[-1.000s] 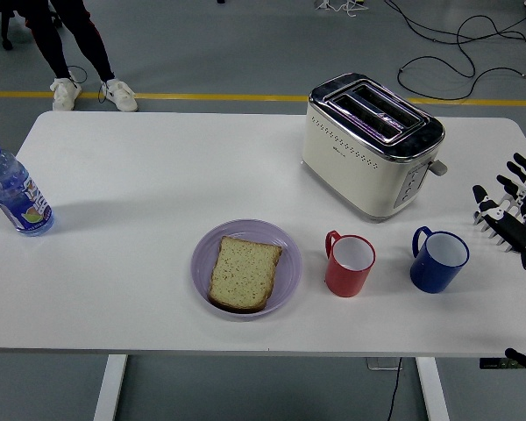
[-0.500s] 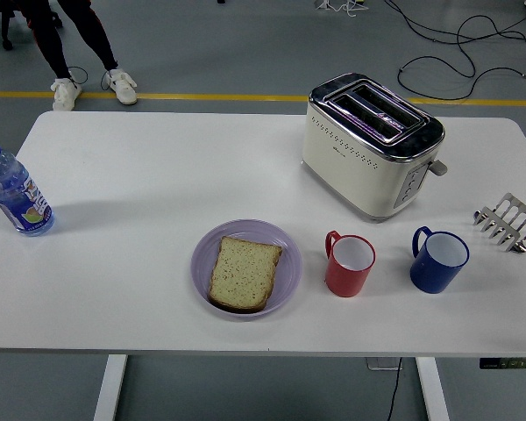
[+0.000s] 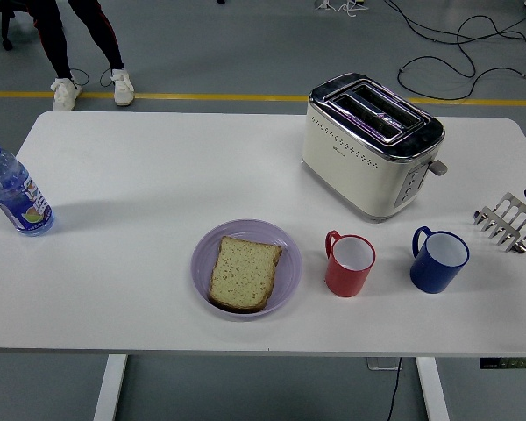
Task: Pick up the cup,pour liquid into bread,place the cup on the desk
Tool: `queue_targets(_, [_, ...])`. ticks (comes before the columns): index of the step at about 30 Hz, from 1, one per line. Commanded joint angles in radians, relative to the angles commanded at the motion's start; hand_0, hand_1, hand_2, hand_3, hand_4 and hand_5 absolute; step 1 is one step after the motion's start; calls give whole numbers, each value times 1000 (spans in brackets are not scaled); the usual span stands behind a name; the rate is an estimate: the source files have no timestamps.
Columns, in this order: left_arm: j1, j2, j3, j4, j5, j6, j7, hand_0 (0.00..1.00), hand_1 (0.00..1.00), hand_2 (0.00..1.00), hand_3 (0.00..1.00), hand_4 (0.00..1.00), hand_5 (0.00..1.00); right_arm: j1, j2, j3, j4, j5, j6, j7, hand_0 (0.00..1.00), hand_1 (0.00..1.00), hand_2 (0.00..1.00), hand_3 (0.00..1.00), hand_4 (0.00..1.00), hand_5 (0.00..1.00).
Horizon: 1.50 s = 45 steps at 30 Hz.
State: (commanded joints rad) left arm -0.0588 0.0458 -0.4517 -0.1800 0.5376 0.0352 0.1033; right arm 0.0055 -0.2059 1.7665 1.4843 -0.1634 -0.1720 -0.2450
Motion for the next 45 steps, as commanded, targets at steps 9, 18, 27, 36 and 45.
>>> queue_targets(9, [-2,0,-5,0,6,-1,1,677,714,739,666,420,928,21,16,-10,-67,36,72,13,716,656,696,655,622,357])
queue_targets(18, [-7,-1,-7,0,4,0,0,677,714,739,667,420,929,32,31,-44,-127,88,111,70,709,655,691,642,593,328])
queue_targets(27, [1,-4,16,0,-13,1,-2,677,714,738,666,421,929,22,30,-91,-161,117,118,144,708,651,674,616,476,204])
queue_targets(36, [12,-9,19,0,-2,-3,4,677,712,738,666,421,930,26,36,-125,-179,134,130,186,704,649,667,608,442,171])
queue_targets(45, [17,-8,27,0,-8,-2,3,676,712,737,664,422,933,20,32,-123,-186,139,136,193,700,645,663,606,464,198])
